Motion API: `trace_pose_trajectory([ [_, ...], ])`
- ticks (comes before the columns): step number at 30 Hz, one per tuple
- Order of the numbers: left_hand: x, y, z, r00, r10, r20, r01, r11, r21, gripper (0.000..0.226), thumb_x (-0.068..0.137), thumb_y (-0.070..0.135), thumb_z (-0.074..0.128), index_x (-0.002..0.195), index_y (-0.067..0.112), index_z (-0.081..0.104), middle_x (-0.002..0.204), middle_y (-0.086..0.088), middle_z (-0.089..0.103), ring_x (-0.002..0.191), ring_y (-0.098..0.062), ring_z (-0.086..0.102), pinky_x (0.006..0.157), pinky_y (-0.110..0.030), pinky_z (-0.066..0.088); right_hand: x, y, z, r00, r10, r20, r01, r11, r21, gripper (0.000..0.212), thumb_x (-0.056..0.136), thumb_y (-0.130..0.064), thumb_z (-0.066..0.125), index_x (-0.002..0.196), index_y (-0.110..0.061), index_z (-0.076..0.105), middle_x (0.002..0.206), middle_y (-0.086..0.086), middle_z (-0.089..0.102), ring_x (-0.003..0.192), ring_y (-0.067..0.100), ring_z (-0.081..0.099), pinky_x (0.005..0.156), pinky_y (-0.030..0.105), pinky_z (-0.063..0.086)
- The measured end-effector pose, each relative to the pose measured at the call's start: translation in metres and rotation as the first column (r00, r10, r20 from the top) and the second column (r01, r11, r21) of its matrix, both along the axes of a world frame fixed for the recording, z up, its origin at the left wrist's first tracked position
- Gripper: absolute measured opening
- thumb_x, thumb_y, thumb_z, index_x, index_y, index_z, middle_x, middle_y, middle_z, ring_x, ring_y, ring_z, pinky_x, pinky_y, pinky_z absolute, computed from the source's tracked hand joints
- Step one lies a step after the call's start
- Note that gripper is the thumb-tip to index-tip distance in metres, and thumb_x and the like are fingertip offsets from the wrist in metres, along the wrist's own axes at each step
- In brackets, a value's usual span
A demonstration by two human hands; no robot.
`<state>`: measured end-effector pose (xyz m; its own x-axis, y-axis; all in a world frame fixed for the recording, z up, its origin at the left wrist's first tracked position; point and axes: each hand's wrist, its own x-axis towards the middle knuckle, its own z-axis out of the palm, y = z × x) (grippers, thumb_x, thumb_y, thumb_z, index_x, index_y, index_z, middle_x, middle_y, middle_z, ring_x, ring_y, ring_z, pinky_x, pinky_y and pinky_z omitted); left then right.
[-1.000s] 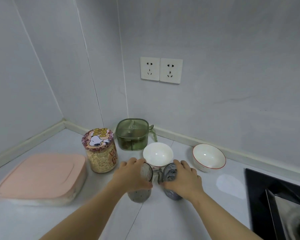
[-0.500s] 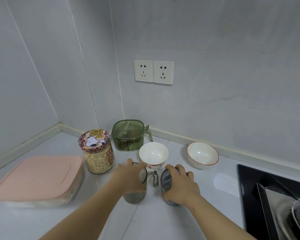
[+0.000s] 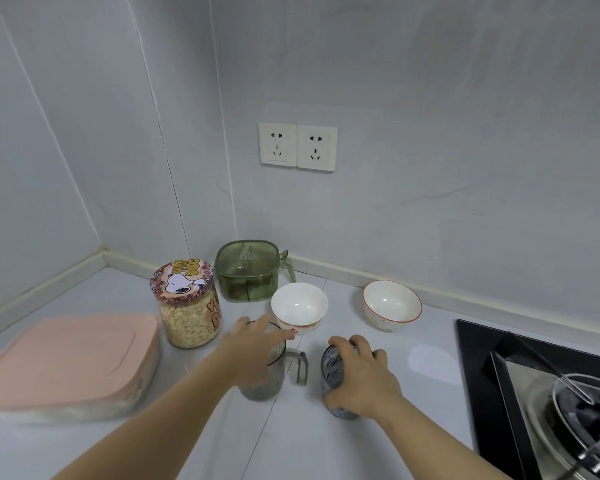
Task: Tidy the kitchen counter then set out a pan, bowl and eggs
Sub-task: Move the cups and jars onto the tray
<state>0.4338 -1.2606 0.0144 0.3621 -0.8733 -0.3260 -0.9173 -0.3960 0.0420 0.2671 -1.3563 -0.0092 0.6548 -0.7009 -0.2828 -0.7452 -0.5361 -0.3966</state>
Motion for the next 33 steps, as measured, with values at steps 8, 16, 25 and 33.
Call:
trace_pose_trajectory([
  [8,-0.006,0.011,-0.018,0.975,0.055,-0.215,-0.113,0.956,-0.269,0.040,0.085,0.040,0.058,0.123,0.040,0.048,0.153,0.012,0.015,0.146,-0.025,-0.009,0.115,-0.055,0.003,-0.001,0.005,-0.002,0.999,-0.037,-0.003,0.037,0.999,-0.006,0.079,0.072,-0.032,0.065,0.138,-0.039,0.021,0.142,-0.008,0.019,0.126,0.026,0.023,0.091,0.035,0.046],
  [16,-0.011,-0.011,-0.019,0.857,0.437,-0.273,-0.504,0.821,-0.266,0.080,0.081,0.059,0.055,0.146,0.035,0.015,0.157,-0.006,0.002,0.143,-0.034,0.006,0.110,-0.051,0.024,-0.001,0.010,-0.006,0.998,-0.058,0.006,0.058,0.998,-0.015,0.080,0.072,-0.034,0.065,0.138,-0.040,0.020,0.144,-0.008,0.017,0.126,0.026,0.023,0.092,0.036,0.045],
  [25,-0.015,-0.005,-0.023,0.853,0.441,-0.279,-0.515,0.797,-0.314,0.078,0.073,0.039,0.068,0.139,0.031,0.027,0.140,-0.008,0.030,0.129,-0.031,0.030,0.104,-0.039,0.032,-0.011,0.018,-0.007,0.996,-0.084,0.015,0.084,0.996,-0.028,0.085,0.072,-0.030,0.064,0.141,-0.040,0.016,0.144,-0.008,0.015,0.126,0.026,0.025,0.086,0.030,0.045],
  [33,-0.034,-0.009,-0.007,0.910,0.210,-0.358,-0.361,0.824,-0.437,0.082,0.069,0.035,0.073,0.139,0.033,0.031,0.141,-0.003,0.031,0.127,-0.027,0.032,0.104,-0.036,0.032,-0.037,0.019,0.007,0.957,-0.254,0.139,0.251,0.967,0.038,0.088,0.068,-0.025,0.066,0.143,-0.036,0.020,0.141,-0.006,0.023,0.122,0.027,0.028,0.082,0.030,0.042],
])
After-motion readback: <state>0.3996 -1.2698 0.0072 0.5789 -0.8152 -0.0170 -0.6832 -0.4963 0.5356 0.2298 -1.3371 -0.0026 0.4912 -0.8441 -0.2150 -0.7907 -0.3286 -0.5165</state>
